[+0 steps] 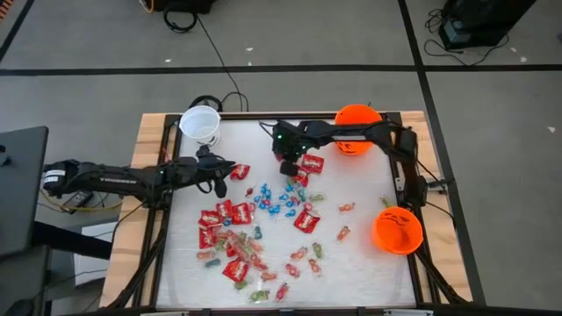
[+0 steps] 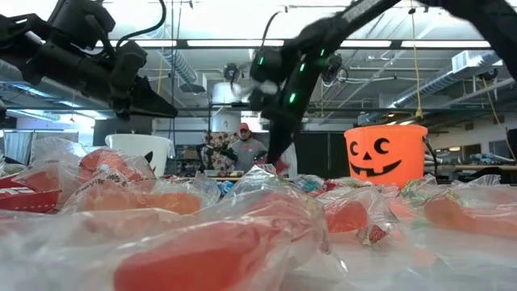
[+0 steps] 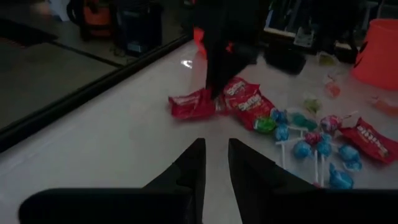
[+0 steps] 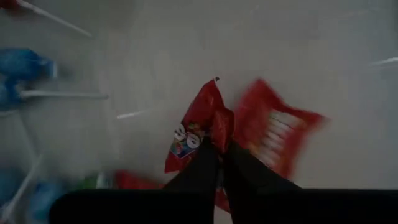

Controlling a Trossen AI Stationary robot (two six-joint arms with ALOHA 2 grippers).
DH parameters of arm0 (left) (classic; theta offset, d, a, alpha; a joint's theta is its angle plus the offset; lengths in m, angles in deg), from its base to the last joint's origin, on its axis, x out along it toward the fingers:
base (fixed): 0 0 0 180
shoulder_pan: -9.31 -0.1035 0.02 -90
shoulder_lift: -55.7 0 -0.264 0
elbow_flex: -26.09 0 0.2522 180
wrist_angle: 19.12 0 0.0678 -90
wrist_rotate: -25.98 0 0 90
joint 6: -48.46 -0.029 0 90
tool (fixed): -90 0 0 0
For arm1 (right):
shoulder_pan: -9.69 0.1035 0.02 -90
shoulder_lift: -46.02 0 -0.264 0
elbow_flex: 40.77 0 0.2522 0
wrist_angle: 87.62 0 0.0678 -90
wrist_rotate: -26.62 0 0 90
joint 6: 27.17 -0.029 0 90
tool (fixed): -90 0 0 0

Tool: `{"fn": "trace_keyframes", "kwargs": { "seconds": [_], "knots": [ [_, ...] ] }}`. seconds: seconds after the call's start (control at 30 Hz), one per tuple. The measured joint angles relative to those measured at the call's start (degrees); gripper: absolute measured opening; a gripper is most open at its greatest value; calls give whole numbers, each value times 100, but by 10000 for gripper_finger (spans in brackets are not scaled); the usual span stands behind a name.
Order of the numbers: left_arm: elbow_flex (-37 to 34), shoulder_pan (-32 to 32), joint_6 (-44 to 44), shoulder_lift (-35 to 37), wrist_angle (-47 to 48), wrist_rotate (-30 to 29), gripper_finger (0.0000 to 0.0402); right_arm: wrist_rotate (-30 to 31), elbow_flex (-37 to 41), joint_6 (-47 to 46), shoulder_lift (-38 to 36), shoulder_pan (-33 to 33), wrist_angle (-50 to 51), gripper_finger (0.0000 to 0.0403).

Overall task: Sort candy by brand, put in halloween buckets
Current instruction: Put the red candy into the top orange bucket

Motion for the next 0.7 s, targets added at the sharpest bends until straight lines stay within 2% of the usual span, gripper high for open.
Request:
{"fn": "trace_keyframes", "kwargs": {
  "seconds": [0.2, 0.47, 0.7],
  "knots": [
    [-2, 0, 29, -40, 36, 0, 76, 1012, 144, -213, -1228, -174, 904, 18],
    [-2, 0, 58, -40, 49, 100, 76, 2056, 857, -924, -2781, -1013, 1851, 17],
    [-2, 0, 72, -40, 40, 102, 76, 2078, 1757, -1412, -3465, -1790, 1950, 19]
  ]
}}
